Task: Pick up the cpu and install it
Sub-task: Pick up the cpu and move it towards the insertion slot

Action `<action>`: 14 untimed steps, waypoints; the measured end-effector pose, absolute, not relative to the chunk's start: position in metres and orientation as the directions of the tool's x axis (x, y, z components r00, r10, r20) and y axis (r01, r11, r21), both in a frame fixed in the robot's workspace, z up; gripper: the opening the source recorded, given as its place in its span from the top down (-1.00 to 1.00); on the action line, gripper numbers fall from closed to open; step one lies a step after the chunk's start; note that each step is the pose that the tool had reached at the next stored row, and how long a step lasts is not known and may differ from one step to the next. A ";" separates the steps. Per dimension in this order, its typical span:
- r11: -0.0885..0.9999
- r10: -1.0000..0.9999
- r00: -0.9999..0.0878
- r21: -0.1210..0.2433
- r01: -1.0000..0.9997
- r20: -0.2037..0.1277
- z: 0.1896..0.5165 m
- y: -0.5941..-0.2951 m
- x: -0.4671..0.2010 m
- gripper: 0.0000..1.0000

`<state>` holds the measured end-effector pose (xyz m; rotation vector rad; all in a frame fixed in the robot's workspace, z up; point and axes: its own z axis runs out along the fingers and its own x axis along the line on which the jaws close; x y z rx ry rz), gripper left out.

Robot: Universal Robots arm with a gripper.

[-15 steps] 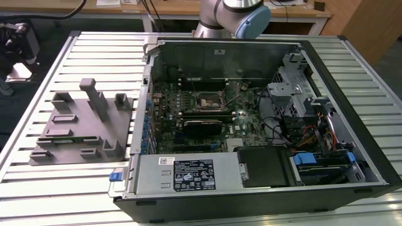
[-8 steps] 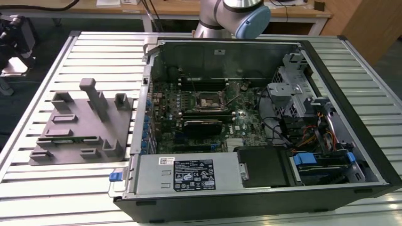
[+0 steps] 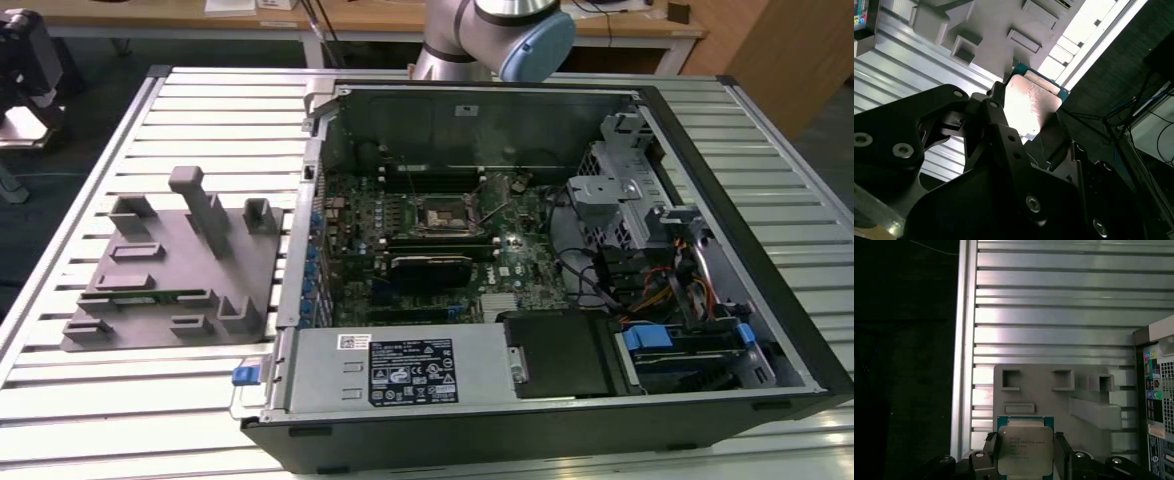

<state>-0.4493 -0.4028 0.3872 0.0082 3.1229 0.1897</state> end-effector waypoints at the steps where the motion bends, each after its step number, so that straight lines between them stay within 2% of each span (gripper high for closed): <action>1: 0.993 0.006 -1.000 0.121 0.004 -0.013 0.390 -0.403 -0.449 -0.06; 14: 0.992 0.006 -1.000 0.123 0.004 -0.013 0.413 -0.403 -0.449 -0.06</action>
